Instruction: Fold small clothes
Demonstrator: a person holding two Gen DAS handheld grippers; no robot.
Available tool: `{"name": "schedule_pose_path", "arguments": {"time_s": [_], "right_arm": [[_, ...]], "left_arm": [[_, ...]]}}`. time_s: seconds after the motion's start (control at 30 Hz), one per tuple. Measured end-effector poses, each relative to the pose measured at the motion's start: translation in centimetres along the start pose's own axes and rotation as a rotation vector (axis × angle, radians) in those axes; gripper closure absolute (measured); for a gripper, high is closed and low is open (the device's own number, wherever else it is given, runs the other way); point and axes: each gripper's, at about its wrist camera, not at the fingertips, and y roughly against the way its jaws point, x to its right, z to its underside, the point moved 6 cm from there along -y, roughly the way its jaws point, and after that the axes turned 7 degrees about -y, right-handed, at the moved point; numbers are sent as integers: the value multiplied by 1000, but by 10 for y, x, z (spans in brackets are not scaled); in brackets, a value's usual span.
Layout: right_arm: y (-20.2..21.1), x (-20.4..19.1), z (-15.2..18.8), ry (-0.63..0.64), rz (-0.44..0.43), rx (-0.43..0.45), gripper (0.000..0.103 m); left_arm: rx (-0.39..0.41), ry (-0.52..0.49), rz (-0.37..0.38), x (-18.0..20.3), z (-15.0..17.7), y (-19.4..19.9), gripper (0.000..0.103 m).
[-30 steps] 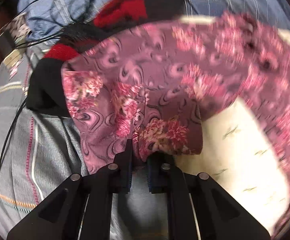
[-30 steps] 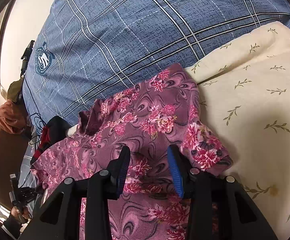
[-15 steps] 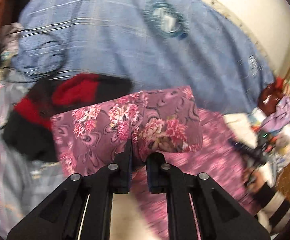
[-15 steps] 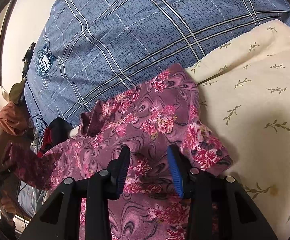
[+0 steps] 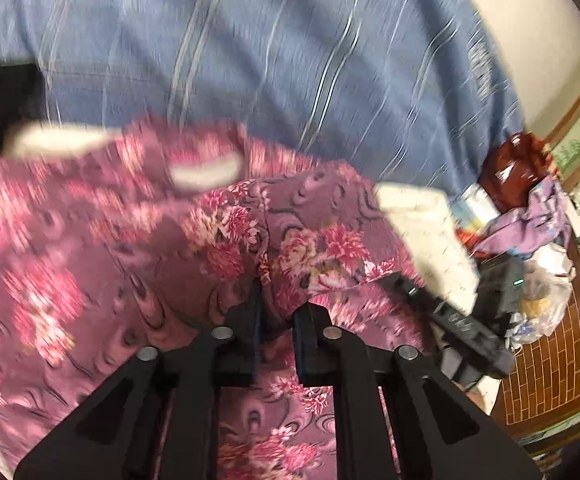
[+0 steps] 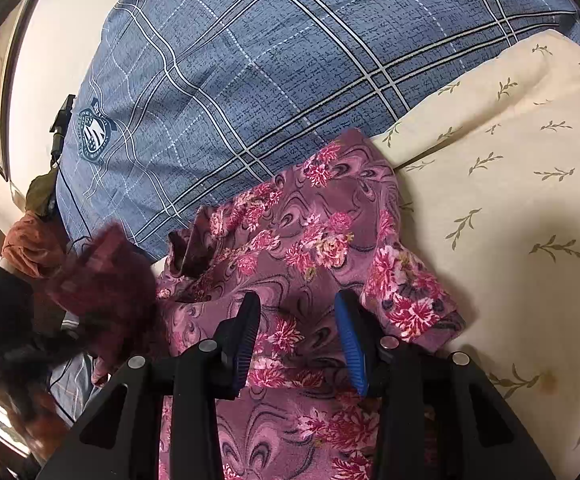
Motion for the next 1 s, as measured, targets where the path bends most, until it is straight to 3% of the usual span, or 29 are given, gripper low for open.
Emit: {"name": "schedule_pose_path", "arguments": {"time_s": [0.1,0.13,0.17,0.2,0.23,0.27,0.37,0.47,0.53,0.6,0.63,0.67,0.8,0.87,1.0], "right_arm": [[0,0,-1,-10,5,-11,62],[0,0,-2,-23,22,-24,62],[0,-1,-3,-38,37,-29,58],[1,-5,-4,-58,47,-30,53],[4,-13,-5,-78,31,-22,36],[4,-21,-4,-87,8,-16,28],[-4,-54,4,-110,-98,-54,24],[-36,-76,24,-77,-29,-156,20],[-48,-89,33,-59,-49,-170,22],[-58,-107,41,1,-70,-190,57],[-60,-115,41,41,-54,-202,97],[-58,-124,37,71,-63,-198,98],[-11,-118,-7,75,-86,-20,99],[4,-97,-28,50,-27,36,102],[16,-69,-44,18,21,59,102]], "left_arm": [[-38,39,29,-2,17,1,89],[-24,59,58,-6,23,12,84],[1,81,87,-14,29,27,71],[39,110,95,-25,35,44,63],[71,133,85,-34,37,57,51],[111,161,72,-47,43,74,48],[148,217,41,-82,56,108,48],[173,277,-3,-112,67,128,48],[189,326,-9,-127,74,133,48],[194,373,0,-137,79,137,48],[190,391,8,-140,82,137,48],[188,403,15,-142,84,137,48],[182,414,10,-142,89,132,47],[170,438,27,-137,94,124,43],[136,459,58,-130,96,108,41]]}}
